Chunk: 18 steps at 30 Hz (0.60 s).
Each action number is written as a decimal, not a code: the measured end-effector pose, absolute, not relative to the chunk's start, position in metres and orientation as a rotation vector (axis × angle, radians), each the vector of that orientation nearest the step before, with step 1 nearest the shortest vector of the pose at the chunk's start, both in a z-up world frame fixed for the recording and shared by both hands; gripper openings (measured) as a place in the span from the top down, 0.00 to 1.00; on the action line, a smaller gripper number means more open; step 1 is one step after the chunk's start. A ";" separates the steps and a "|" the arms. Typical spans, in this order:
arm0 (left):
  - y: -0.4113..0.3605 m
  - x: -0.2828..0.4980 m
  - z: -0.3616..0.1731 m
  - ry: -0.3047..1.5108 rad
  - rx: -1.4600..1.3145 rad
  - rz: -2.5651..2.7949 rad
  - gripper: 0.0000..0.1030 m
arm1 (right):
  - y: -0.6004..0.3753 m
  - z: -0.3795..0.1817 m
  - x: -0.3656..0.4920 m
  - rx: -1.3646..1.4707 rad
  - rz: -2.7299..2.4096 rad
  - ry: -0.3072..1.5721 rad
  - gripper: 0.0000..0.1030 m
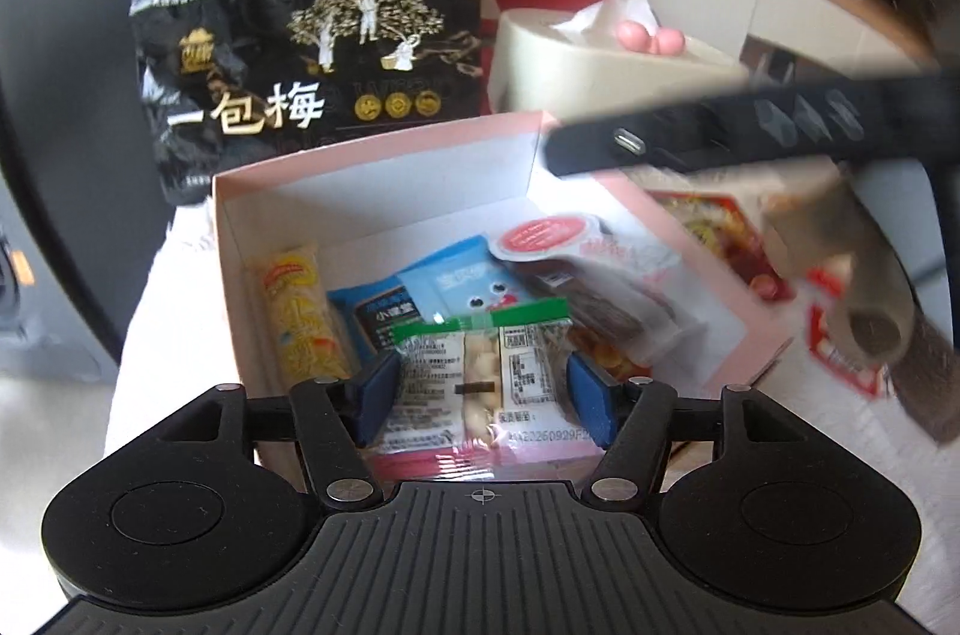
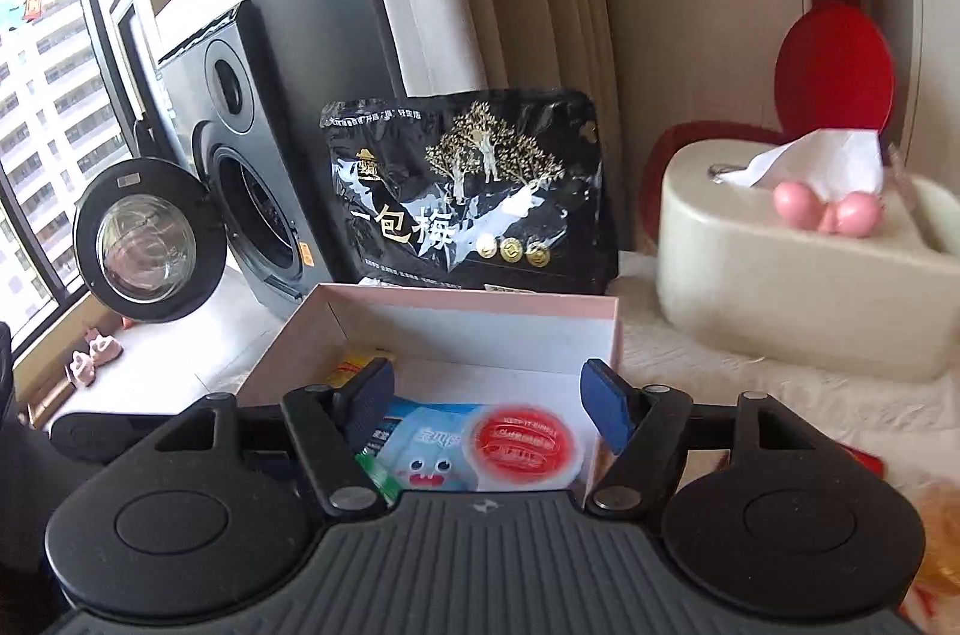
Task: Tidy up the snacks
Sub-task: 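Carry both packets over the pink box with both tools, then open both tools to drop the packets into the pink box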
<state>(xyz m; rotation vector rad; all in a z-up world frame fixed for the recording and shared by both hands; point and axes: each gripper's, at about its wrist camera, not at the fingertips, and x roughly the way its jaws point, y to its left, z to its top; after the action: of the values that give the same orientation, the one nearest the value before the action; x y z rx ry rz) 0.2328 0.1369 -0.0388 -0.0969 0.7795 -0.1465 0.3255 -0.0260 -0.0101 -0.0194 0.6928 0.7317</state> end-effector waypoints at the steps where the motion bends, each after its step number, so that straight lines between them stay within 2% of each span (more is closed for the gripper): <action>1: 0.141 0.230 -0.034 0.751 -0.147 -0.133 0.37 | -0.031 -0.007 0.324 -0.025 0.733 0.688 0.32; 6: 0.152 0.208 -0.002 0.546 -0.244 -0.022 0.38 | -0.077 0.007 0.309 -0.020 0.692 0.622 0.32; 11: 0.142 0.177 0.018 0.419 -0.281 -0.015 0.38 | -0.149 0.002 0.314 -0.015 0.496 0.591 0.28; 18: 0.089 0.155 -0.002 0.507 -0.289 -0.219 0.38 | -0.197 -0.031 0.334 0.099 0.364 0.704 0.26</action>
<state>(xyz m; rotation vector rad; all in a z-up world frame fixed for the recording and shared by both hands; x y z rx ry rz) 0.1548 0.0893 -0.0023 -0.2886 0.5069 -0.2191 0.3341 -0.1973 -0.0310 0.0991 0.7041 0.3640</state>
